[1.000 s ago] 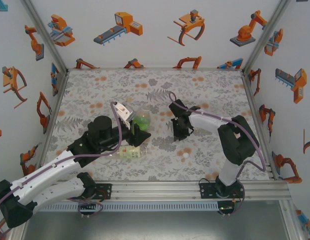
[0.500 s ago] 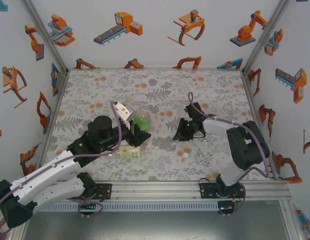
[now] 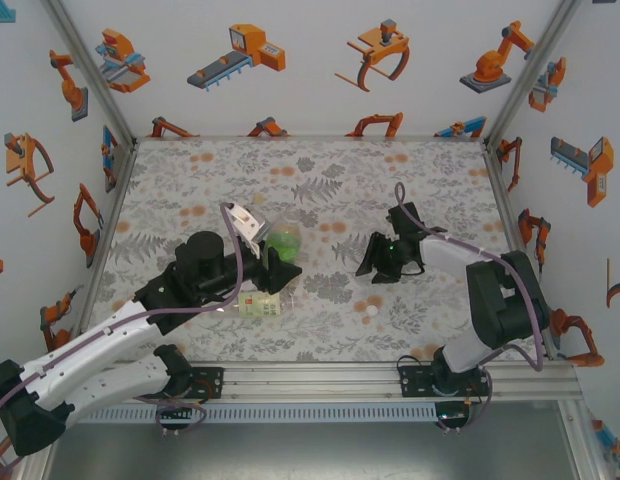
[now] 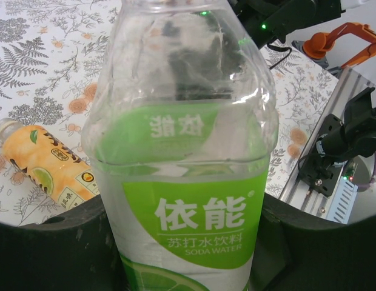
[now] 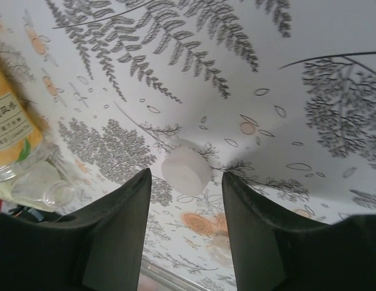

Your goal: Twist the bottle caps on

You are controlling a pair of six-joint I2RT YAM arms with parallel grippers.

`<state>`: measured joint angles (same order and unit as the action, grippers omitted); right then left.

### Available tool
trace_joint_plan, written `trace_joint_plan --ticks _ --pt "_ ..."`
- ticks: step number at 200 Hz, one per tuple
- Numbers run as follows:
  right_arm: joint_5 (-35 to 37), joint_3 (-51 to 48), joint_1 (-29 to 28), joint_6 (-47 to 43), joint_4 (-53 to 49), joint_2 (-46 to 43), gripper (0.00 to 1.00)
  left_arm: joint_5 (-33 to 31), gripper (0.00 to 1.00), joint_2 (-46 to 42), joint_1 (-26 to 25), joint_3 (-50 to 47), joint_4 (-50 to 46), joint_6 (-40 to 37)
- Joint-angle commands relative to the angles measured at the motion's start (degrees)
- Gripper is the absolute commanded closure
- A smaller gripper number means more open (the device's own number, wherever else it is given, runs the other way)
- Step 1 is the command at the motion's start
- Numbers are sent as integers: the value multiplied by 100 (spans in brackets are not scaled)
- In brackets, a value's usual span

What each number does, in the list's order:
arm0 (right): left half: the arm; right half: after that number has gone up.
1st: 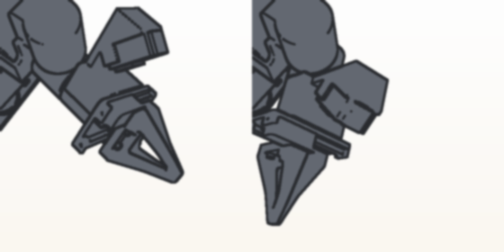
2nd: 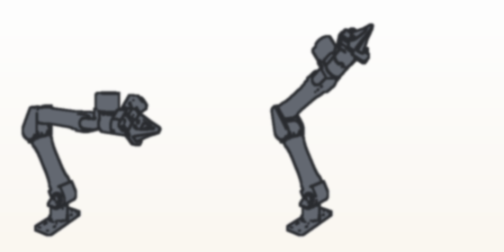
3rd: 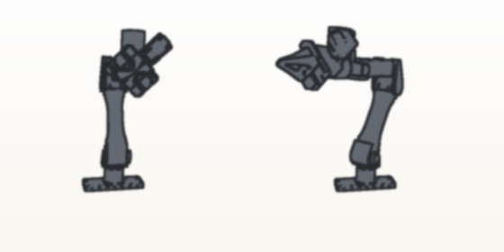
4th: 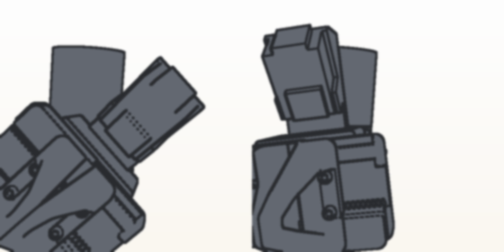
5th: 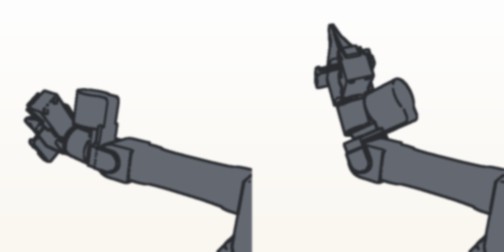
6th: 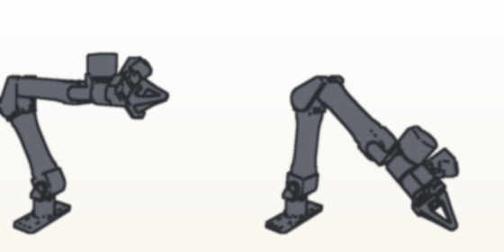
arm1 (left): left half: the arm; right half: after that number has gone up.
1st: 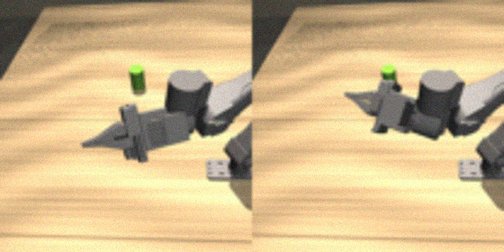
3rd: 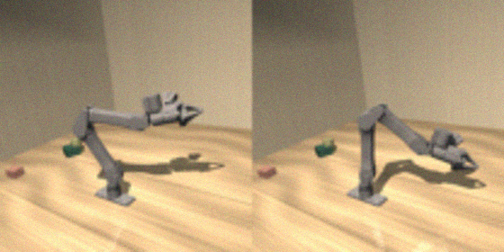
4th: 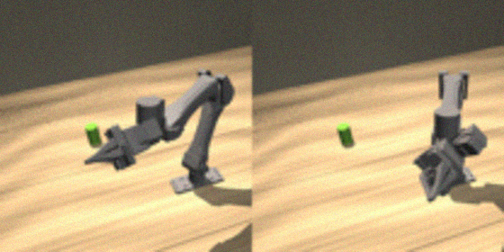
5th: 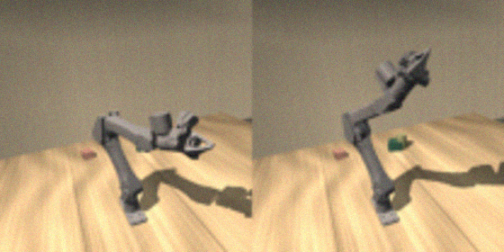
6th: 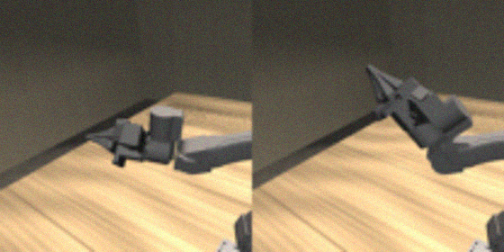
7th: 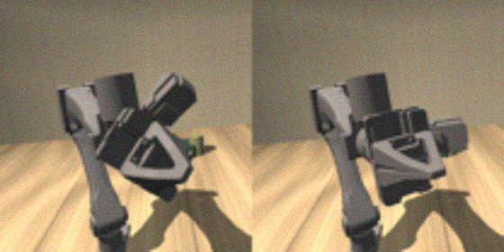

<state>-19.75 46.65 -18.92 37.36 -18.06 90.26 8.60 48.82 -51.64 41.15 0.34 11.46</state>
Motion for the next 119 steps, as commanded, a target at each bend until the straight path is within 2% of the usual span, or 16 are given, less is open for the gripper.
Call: trace_joint_plan --ticks 1,61,119 --pt "702 485 -259 -264 -772 -64 50 6 100 -105 40 106 45 89" --pt "1956 1334 -1106 -467 -1639 299 50 -96 100 -255 40 -13 17 90" --pt "2258 1382 -1402 -408 -1564 575 51 -148 100 -357 48 -69 -36 84"
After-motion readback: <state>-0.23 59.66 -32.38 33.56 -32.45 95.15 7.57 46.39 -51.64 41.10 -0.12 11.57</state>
